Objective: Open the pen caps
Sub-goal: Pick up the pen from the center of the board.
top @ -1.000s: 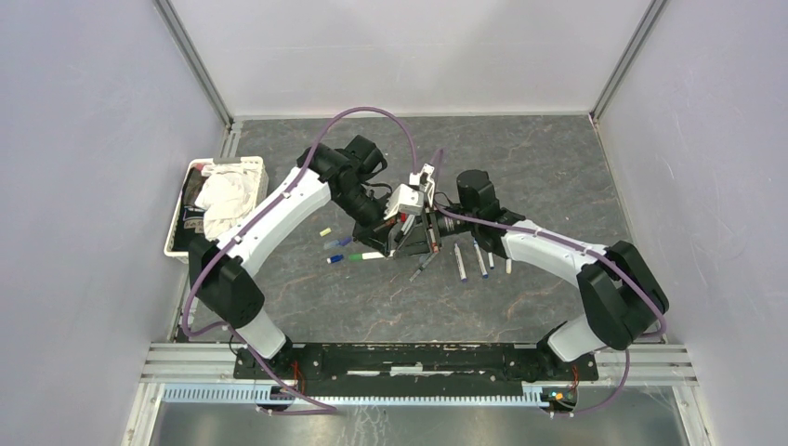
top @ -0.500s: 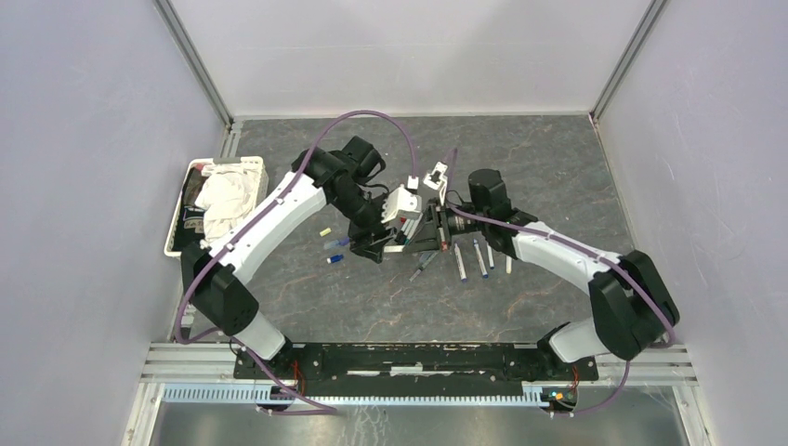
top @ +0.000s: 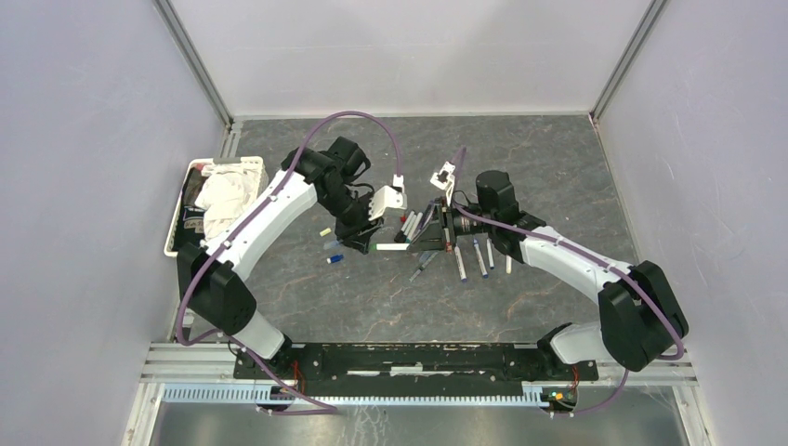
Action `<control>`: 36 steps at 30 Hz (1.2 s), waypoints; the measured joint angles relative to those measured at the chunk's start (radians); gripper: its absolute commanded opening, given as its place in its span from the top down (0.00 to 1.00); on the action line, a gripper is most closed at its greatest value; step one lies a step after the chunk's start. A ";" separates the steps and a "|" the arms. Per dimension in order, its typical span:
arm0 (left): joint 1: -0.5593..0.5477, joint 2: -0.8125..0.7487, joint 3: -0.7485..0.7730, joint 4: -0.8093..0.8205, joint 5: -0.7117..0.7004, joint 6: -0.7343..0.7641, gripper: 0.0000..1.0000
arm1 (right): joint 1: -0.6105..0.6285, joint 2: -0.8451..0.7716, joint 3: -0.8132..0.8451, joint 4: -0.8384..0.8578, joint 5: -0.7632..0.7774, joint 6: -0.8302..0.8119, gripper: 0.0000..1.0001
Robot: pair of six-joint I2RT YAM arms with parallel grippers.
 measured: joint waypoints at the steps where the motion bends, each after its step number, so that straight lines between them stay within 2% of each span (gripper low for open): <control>1: 0.000 0.000 0.000 0.000 0.008 0.002 0.60 | 0.000 0.000 0.000 0.000 0.002 0.001 1.00; 5: -0.002 0.002 -0.002 -0.001 0.046 0.007 0.55 | 0.000 0.000 -0.010 0.011 0.003 0.008 1.00; 9: -0.011 0.009 -0.003 0.000 0.077 0.008 0.61 | 0.000 0.000 -0.021 0.018 0.003 0.017 1.00; 17: -0.011 0.015 -0.034 -0.005 0.085 0.018 0.59 | 0.000 0.000 -0.023 0.044 0.005 0.037 1.00; 18: -0.011 0.015 -0.036 -0.005 0.085 0.019 0.62 | 0.000 0.000 -0.023 0.047 0.005 0.039 1.00; 19: -0.011 0.015 -0.038 -0.005 0.085 0.022 0.70 | 0.000 0.000 -0.023 0.048 0.006 0.042 1.00; 22: -0.011 0.015 -0.047 0.002 0.083 0.029 0.96 | 0.001 0.000 -0.027 0.052 0.003 0.047 1.00; 23: -0.011 0.015 -0.049 0.002 0.083 0.031 0.97 | 0.002 0.000 -0.029 0.053 0.004 0.047 1.00; 24: -0.011 0.015 -0.051 0.003 0.084 0.034 0.98 | 0.002 0.000 -0.030 0.053 0.004 0.047 0.96; 27: -0.011 0.015 -0.051 0.005 0.085 0.034 0.98 | 0.002 -0.001 -0.033 0.054 0.005 0.048 0.62; 29: -0.011 0.015 -0.051 0.009 0.086 0.034 0.98 | 0.002 0.000 -0.034 0.056 0.007 0.057 0.47; 32: -0.011 0.015 -0.051 0.008 0.080 0.034 0.98 | 0.002 0.003 -0.040 0.079 0.005 0.076 0.39; 36: -0.011 0.012 -0.057 0.010 0.060 0.046 0.98 | 0.002 0.055 -0.042 0.171 -0.017 0.150 0.38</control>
